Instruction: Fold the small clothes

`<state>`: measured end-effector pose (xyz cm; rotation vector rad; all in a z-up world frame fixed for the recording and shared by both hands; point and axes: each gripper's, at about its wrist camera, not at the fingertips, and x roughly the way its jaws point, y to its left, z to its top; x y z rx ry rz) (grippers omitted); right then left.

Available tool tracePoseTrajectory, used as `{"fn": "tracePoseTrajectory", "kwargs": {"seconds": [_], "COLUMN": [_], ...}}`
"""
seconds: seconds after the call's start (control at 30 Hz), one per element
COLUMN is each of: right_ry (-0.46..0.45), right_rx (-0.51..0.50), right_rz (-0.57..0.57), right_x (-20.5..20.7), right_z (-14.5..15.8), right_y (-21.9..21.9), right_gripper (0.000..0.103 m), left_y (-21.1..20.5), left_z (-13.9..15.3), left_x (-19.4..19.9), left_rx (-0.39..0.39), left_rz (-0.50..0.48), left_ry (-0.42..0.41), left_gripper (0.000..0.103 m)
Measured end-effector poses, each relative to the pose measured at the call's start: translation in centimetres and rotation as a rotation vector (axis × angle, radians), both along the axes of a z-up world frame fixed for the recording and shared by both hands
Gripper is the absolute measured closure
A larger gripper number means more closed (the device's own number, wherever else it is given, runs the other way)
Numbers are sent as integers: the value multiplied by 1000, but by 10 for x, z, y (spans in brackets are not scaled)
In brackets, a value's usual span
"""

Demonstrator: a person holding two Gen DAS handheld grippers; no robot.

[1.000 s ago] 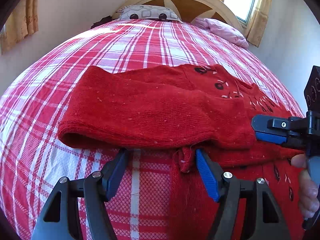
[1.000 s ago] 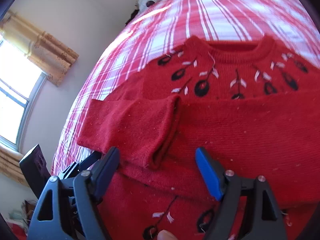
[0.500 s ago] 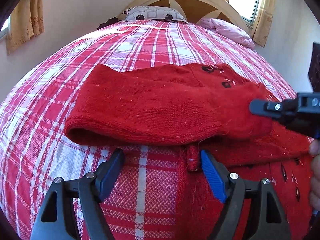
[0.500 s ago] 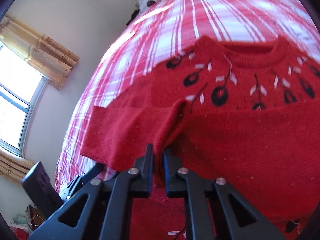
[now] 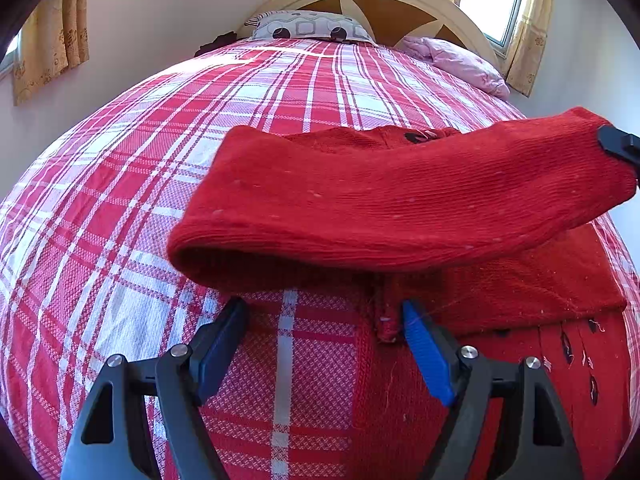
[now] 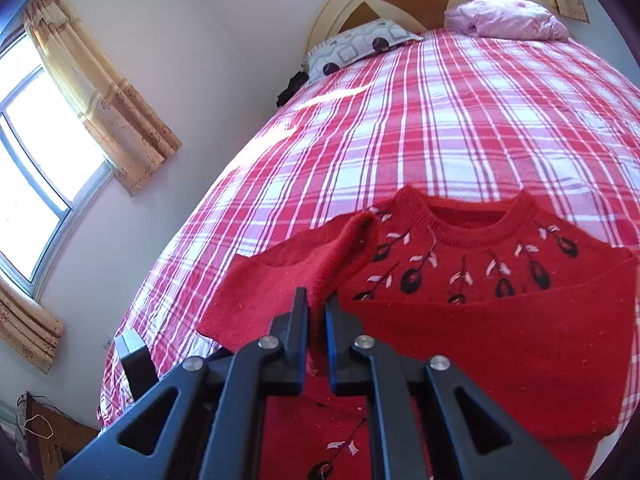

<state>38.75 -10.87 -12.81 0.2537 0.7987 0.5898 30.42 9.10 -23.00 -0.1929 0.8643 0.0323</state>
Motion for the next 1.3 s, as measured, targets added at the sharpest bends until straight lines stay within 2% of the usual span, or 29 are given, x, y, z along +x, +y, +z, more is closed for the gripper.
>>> {"fn": "tracePoseTrajectory", "kwargs": {"seconds": [0.47, 0.83, 0.97, 1.1, 1.2, 1.3], "right_ry": [-40, -134, -132, -133, -161, -191], "right_rx": [-18, -3, -18, -33, -44, -40], "right_rz": [-46, -43, -45, -31, -10, 9], "right_x": [-6, -20, -19, -17, -19, -21], "right_z": [13, 54, 52, 56, 67, 82], "right_y": [-47, -64, -67, -59, -49, -37], "right_gripper": [93, 93, 93, 93, 93, 93], "left_y": [0, -1, -3, -21, -30, -28], "left_z": [0, 0, 4, 15, 14, 18], "left_x": [2, 3, 2, 0, 10, 20], "left_rx": [9, 11, 53, 170, 191, 190], "left_rz": [1, 3, 18, -5, -33, -13], "left_ry": [4, 7, 1, -34, -22, -32], "left_gripper": [23, 23, 23, 23, 23, 23]}}
